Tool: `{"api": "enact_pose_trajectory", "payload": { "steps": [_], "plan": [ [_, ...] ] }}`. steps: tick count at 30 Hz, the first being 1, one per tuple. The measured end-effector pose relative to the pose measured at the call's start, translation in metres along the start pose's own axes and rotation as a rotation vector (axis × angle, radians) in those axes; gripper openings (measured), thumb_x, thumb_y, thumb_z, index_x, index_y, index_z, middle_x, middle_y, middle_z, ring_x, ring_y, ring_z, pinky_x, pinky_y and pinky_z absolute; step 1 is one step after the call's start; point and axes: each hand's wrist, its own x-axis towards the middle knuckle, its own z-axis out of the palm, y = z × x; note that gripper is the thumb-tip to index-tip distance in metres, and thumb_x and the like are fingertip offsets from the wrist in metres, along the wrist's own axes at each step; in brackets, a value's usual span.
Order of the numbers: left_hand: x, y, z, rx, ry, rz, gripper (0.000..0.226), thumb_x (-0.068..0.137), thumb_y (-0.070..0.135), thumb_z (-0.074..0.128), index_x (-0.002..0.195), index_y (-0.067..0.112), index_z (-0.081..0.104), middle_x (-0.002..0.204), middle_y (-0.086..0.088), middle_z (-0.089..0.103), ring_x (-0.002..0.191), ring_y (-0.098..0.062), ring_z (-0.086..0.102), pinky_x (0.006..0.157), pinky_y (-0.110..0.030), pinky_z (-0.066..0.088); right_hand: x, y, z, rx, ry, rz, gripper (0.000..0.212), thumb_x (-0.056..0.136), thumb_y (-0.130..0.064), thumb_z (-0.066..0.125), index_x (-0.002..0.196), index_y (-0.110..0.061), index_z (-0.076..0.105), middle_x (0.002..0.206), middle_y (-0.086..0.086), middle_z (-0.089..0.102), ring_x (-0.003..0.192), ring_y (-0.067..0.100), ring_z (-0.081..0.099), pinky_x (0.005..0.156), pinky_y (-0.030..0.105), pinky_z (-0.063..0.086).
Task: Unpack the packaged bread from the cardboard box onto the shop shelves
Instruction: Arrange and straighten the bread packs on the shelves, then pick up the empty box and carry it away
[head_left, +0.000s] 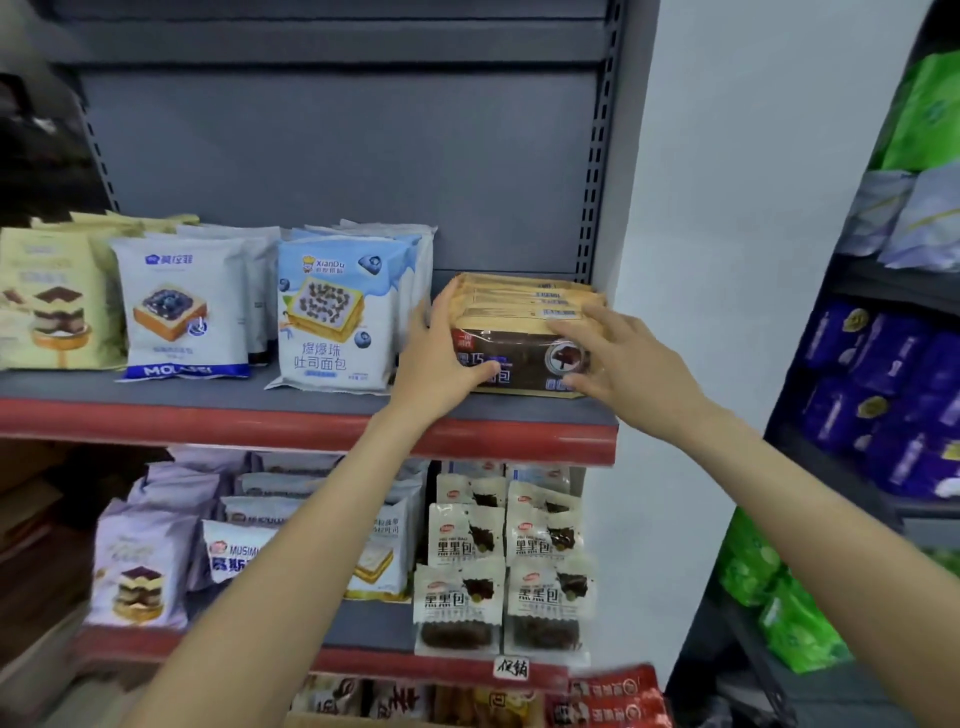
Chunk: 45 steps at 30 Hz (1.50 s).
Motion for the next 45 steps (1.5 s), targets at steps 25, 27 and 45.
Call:
{"api": "enact_pose_trajectory", "payload": {
  "steps": [25, 27, 45],
  "plan": [
    [-0.112, 0.014, -0.075, -0.132, 0.33, 0.059, 0.016, 0.093, 0.042, 0.05, 0.101, 0.036, 0.062, 0.083, 0.017, 0.069, 0.072, -0.004, 0.06, 0.063, -0.027, 0.046, -0.085, -0.099, -0.011, -0.079, 0.87, -0.072, 0.018, 0.092, -0.026, 0.058, 0.1, -0.014, 0.069, 0.102, 0.001, 0.069, 0.104, 0.027, 0.055, 0.09, 0.044, 0.044],
    [-0.145, -0.004, -0.085, -0.247, 0.346, 0.004, 0.015, 0.093, 0.041, 0.049, 0.089, 0.036, 0.062, 0.071, 0.018, 0.068, 0.07, -0.003, 0.063, 0.067, -0.029, 0.05, -0.114, -0.131, -0.003, -0.112, 0.92, -0.059, 0.016, 0.092, -0.023, 0.059, 0.096, -0.012, 0.07, 0.091, 0.001, 0.07, 0.09, 0.025, 0.057, 0.078, 0.035, 0.044],
    [-0.538, -0.196, -0.128, -0.331, -0.307, -0.958, 0.012, 0.092, 0.022, 0.057, 0.086, 0.03, 0.064, 0.094, 0.009, 0.066, 0.087, -0.011, 0.063, 0.084, -0.028, 0.048, -0.498, -0.304, 0.145, 0.838, -0.441, 1.074, 0.015, 0.09, -0.012, 0.059, 0.102, -0.018, 0.065, 0.097, 0.005, 0.066, 0.098, 0.02, 0.061, 0.084, 0.029, 0.043]
  ]
}}
